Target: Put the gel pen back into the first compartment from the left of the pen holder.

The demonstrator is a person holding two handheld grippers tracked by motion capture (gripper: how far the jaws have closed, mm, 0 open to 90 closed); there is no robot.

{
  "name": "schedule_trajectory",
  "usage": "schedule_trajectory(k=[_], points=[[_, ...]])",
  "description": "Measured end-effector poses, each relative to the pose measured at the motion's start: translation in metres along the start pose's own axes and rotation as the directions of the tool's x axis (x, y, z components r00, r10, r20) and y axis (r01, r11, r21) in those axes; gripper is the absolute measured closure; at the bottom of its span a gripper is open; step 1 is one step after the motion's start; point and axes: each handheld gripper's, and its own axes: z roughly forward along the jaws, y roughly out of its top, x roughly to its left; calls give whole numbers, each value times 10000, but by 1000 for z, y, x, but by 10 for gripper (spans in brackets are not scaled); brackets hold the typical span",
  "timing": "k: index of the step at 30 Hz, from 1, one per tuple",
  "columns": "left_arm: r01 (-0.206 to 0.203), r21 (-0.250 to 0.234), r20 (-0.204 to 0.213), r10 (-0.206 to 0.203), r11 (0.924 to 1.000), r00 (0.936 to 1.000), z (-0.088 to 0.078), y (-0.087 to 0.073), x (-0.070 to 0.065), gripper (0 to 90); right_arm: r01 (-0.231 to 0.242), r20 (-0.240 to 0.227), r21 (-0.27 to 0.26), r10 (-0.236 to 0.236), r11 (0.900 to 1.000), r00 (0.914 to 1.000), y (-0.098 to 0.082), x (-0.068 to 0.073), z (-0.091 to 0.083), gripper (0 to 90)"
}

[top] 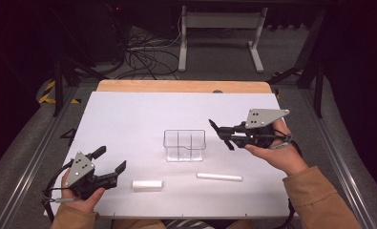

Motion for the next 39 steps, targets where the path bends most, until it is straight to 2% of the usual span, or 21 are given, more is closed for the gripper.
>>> schedule_trajectory(k=[4,9,16,19,26,35,39], points=[[-2,-1,-6,2,10000,10000,0,0,0,179,-487,332,-581,507,9971,9982,4,4,1,805],[-16,-22,-19,16,10000,10000,0,0,0,180,-820,644,-1083,893,9907,9939,6,8,4,805],[-19,-21,-21,19,10000,10000,0,0,0,180,-1334,936,-1821,1522,9742,9839,9,15,9,805],[-30,-22,-23,30,10000,10000,0,0,0,180,-1564,991,-2164,1810,9637,9785,10,17,12,805],[-27,-33,-36,27,10000,10000,0,0,1,180,-1665,1266,-2734,2070,9474,9701,14,24,19,805],[-9,-43,-36,9,10000,10000,0,0,1,180,-1716,1533,-2958,2240,9397,9624,18,30,26,805],[-25,-15,-27,25,10000,10000,0,0,1,180,-1810,1513,-3084,2361,9339,9599,20,34,33,804]])
